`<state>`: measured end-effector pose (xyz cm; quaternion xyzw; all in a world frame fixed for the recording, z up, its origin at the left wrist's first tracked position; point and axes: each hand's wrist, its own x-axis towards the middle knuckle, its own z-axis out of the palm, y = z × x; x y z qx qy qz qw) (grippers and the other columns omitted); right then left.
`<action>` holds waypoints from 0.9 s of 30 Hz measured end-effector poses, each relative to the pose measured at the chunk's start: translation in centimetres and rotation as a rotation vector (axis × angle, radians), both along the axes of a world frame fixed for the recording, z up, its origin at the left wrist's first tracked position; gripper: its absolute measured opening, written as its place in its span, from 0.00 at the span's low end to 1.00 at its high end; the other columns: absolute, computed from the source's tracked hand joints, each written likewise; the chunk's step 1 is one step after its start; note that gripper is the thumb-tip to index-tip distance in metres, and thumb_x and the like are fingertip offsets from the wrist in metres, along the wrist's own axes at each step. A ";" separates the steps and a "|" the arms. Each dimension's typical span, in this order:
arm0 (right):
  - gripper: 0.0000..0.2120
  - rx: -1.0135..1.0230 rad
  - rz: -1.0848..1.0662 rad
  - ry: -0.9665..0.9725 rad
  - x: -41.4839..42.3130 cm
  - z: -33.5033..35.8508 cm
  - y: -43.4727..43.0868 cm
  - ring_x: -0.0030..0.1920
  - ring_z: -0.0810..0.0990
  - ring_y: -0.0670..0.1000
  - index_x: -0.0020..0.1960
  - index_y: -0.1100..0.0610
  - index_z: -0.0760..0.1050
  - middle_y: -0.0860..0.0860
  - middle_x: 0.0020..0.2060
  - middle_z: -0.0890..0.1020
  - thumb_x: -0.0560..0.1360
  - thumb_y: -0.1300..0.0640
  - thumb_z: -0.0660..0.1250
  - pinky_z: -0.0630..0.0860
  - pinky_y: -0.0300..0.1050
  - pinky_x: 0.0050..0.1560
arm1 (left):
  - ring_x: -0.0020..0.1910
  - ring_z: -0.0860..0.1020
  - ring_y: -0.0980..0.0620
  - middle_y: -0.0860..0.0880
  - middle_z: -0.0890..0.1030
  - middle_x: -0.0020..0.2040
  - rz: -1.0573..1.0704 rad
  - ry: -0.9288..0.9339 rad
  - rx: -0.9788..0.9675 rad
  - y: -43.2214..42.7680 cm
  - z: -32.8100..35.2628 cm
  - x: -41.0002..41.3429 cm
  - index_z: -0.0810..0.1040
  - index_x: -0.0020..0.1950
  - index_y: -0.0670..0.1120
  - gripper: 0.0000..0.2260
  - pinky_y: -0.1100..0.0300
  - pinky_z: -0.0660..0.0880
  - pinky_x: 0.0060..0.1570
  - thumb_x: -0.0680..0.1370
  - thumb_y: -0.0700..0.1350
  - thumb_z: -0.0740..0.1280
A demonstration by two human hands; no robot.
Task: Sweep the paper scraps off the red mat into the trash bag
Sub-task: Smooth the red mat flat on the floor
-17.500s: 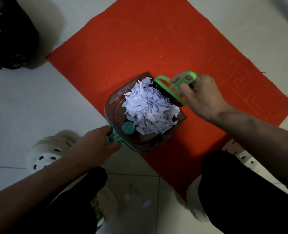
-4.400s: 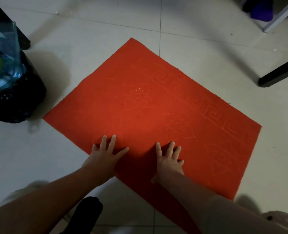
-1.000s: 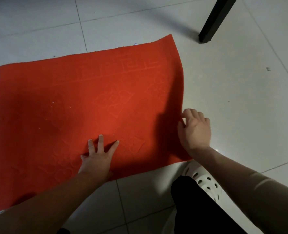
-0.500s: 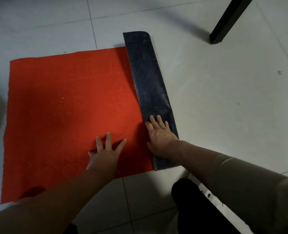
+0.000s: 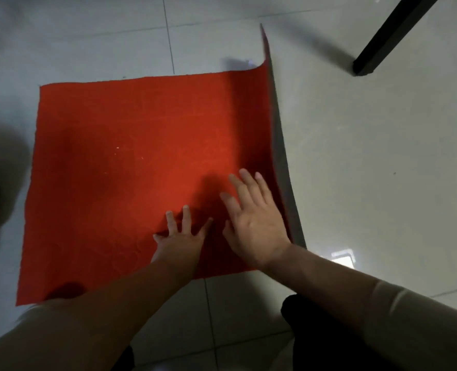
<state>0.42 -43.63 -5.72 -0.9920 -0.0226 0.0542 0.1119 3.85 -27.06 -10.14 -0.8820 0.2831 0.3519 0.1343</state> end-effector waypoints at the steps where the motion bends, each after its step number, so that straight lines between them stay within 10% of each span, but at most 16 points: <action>1: 0.25 0.004 0.053 -0.037 0.0 0.0 0.9 0.74 0.63 0.64 0.64 0.60 0.75 0.62 0.70 0.71 0.70 0.53 0.59 0.55 0.62 0.75 | 0.73 0.41 0.27 0.37 0.34 0.76 0.001 -0.001 -0.003 0.0 0.0 0.0 0.36 0.77 0.58 0.41 0.32 0.66 0.63 0.78 0.51 0.65; 4: 0.27 0.012 0.108 0.050 0.4 -0.3 2.5 0.73 0.64 0.63 0.65 0.61 0.75 0.62 0.70 0.71 0.71 0.55 0.51 0.54 0.58 0.75 | 0.74 0.40 0.28 0.38 0.34 0.77 0.018 0.022 0.000 -0.1 0.4 0.1 0.35 0.77 0.56 0.45 0.33 0.65 0.64 0.75 0.54 0.68; 7: 0.30 -0.009 0.148 0.374 0.3 -1.9 2.3 0.79 0.45 0.59 0.78 0.61 0.51 0.61 0.78 0.49 0.78 0.57 0.53 0.39 0.51 0.76 | 0.75 0.41 0.30 0.40 0.34 0.77 0.015 0.020 -0.031 0.2 0.6 0.2 0.36 0.77 0.58 0.47 0.34 0.66 0.65 0.73 0.56 0.69; 11: 0.30 -0.169 0.265 0.597 -0.1 -2.8 1.5 0.78 0.41 0.59 0.79 0.59 0.46 0.61 0.78 0.40 0.81 0.60 0.55 0.46 0.53 0.77 | 0.76 0.47 0.37 0.44 0.40 0.79 -0.032 -0.075 -0.111 1.8 0.7 0.0 0.42 0.78 0.57 0.44 0.42 0.71 0.61 0.72 0.61 0.68; 18: 0.16 -0.318 0.272 0.513 2.1 -2.5 3.9 0.67 0.67 0.64 0.67 0.62 0.68 0.64 0.67 0.68 0.79 0.60 0.57 0.71 0.53 0.61 | 0.68 0.68 0.46 0.49 0.62 0.74 0.286 -0.250 -0.388 9.4 1.1 2.2 0.63 0.74 0.52 0.34 0.50 0.69 0.63 0.71 0.55 0.70; 24: 0.16 -0.294 0.429 0.221 4.9 -2.4 7.8 0.48 0.78 0.56 0.47 0.54 0.79 0.54 0.45 0.80 0.62 0.50 0.76 0.73 0.49 0.44 | 0.65 0.67 0.37 0.38 0.67 0.67 1.029 -0.499 -0.244 18.9 1.0 4.8 0.65 0.71 0.43 0.32 0.44 0.67 0.63 0.71 0.53 0.72; 27: 0.24 -0.143 0.539 0.256 5.7 -2.9 12.2 0.68 0.68 0.57 0.67 0.54 0.71 0.54 0.69 0.71 0.72 0.49 0.67 0.66 0.54 0.63 | 0.66 0.66 0.35 0.36 0.67 0.67 1.301 -0.482 -0.117 22.5 0.8 4.4 0.63 0.72 0.40 0.34 0.43 0.64 0.65 0.72 0.53 0.71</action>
